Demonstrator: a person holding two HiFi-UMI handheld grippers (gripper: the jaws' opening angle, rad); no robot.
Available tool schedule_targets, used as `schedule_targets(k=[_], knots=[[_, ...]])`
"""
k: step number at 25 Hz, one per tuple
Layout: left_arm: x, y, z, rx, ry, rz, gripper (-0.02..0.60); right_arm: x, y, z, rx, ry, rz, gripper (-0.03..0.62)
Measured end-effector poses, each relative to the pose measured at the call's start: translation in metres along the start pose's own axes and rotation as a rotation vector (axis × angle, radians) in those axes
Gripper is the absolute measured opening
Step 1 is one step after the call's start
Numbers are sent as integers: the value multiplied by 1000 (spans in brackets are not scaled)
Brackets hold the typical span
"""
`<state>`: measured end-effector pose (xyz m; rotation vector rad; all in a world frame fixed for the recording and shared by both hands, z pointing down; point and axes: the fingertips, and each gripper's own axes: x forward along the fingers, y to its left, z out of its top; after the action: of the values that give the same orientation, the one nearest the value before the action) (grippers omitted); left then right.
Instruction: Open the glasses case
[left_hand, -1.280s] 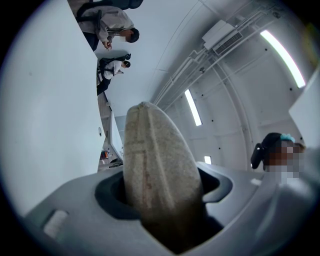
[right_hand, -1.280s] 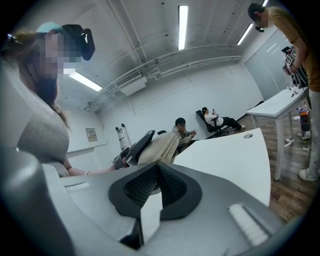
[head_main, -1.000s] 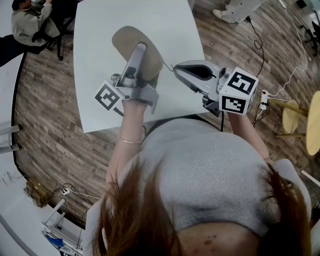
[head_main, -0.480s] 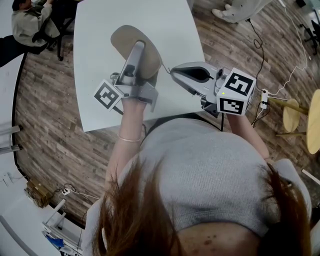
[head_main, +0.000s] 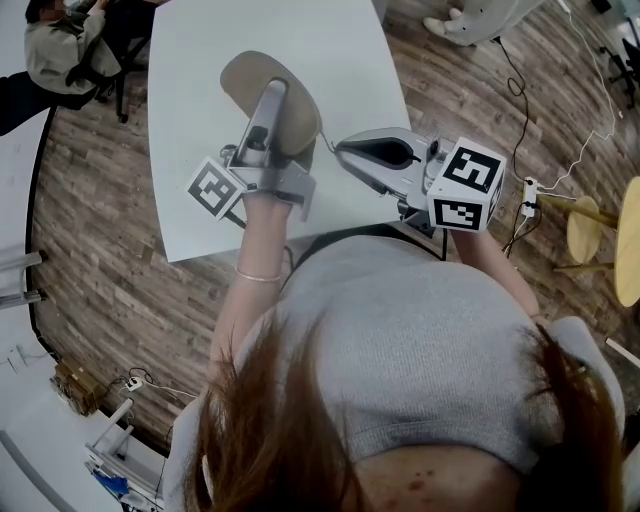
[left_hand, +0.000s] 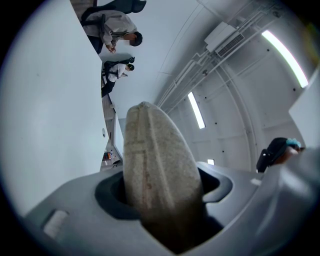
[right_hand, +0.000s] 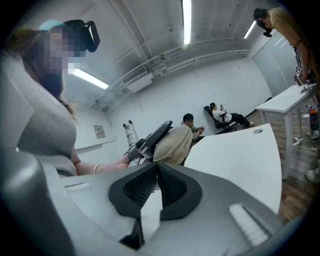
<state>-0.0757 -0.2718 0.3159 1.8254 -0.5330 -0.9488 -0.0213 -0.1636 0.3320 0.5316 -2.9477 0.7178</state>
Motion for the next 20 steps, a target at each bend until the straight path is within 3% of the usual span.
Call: schedule_targets(k=[20], knots=[[-3,7,3,7,3,28,316,16,11,-11,20,30,75,11]])
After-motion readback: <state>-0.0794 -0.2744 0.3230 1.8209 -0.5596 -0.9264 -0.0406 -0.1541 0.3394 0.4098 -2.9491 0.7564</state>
